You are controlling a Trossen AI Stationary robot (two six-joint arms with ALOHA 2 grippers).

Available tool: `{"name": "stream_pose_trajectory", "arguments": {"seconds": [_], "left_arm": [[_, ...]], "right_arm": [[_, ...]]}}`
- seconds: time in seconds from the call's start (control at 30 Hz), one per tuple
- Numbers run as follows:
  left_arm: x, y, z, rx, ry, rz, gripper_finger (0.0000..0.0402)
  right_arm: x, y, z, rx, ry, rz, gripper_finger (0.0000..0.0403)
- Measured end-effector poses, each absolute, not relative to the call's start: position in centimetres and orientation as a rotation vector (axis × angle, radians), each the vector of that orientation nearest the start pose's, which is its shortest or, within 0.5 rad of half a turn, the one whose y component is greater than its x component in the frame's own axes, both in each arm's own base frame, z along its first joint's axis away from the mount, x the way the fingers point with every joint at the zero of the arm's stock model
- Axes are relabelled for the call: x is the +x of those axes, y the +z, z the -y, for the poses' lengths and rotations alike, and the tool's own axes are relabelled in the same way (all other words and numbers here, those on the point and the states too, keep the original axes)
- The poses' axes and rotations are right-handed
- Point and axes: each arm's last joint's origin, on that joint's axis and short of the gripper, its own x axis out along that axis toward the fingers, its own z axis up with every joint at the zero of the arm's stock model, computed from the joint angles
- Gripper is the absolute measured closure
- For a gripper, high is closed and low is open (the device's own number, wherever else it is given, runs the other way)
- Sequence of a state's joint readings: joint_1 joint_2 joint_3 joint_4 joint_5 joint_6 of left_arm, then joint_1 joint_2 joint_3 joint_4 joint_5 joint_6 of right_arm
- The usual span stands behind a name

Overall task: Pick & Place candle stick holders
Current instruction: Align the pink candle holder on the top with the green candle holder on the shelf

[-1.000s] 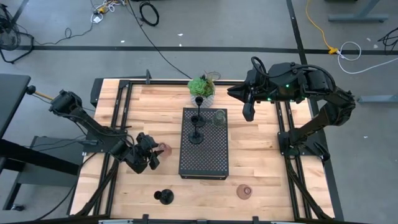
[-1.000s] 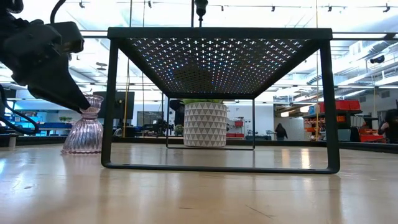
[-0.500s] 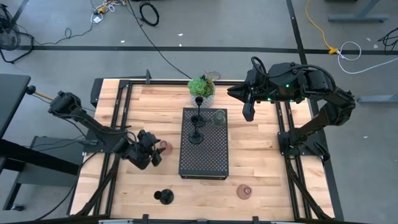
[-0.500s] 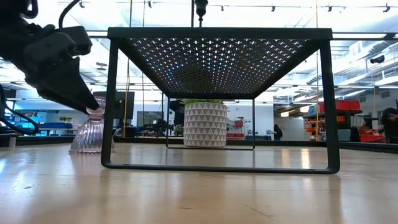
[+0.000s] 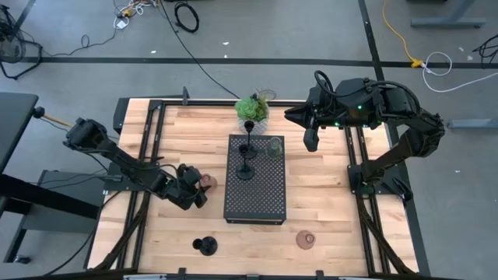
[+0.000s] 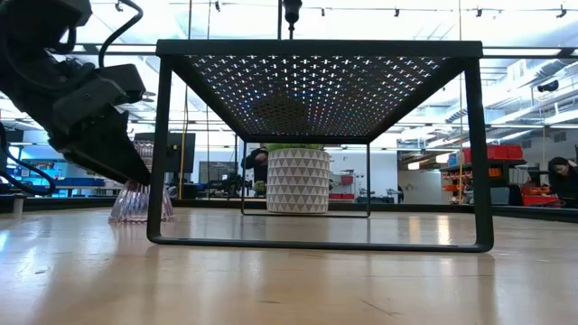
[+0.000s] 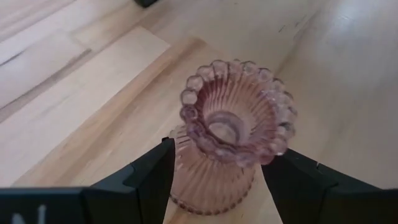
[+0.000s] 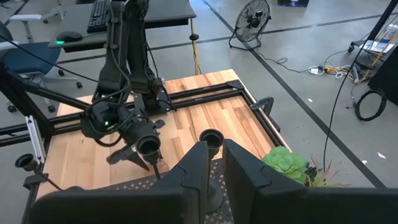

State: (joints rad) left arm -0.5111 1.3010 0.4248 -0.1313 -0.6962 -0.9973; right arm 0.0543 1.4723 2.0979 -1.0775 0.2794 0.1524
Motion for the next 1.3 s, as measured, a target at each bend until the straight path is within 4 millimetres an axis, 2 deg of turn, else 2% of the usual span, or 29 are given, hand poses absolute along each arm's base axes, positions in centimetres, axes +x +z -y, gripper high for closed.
{"name": "stream_pose_trajectory", "arguments": {"seconds": [0.3, 0.4, 0.53, 0.57, 0.93, 1.1, 1.3], "left_arm": [[19.1, 12.8, 8.0, -0.327, 0.566, -0.61, 0.0172], [19.1, 12.8, 8.0, -0.322, 0.571, -0.602, 0.0204], [19.2, 13.1, 8.1, -0.319, 0.575, -0.577, 0.0283], [19.3, 13.1, 8.1, -0.321, 0.573, -0.574, 0.0291], [19.2, 13.4, 8.1, -0.363, 0.552, -0.569, 0.0291], [18.9, 15.1, 8.0, -0.373, 0.509, -0.571, 0.0293], [18.6, 19.9, 8.0, -0.37, 0.427, -0.539, 0.0298]], "right_arm": [[24.4, 51.7, -0.5, 0.074, -0.253, -0.429, 0.0355], [24.4, 51.7, -0.5, 0.074, -0.253, -0.429, 0.0355], [24.4, 51.7, -0.5, 0.074, -0.253, -0.429, 0.0355], [24.4, 51.7, -0.5, 0.074, -0.253, -0.429, 0.0355], [24.4, 51.7, -0.5, 0.071, -0.253, -0.429, 0.0355], [24.4, 51.6, -0.5, 0.072, -0.246, -0.431, 0.0355], [24.4, 51.6, -0.6, 0.072, -0.244, -0.434, 0.0355]]}}
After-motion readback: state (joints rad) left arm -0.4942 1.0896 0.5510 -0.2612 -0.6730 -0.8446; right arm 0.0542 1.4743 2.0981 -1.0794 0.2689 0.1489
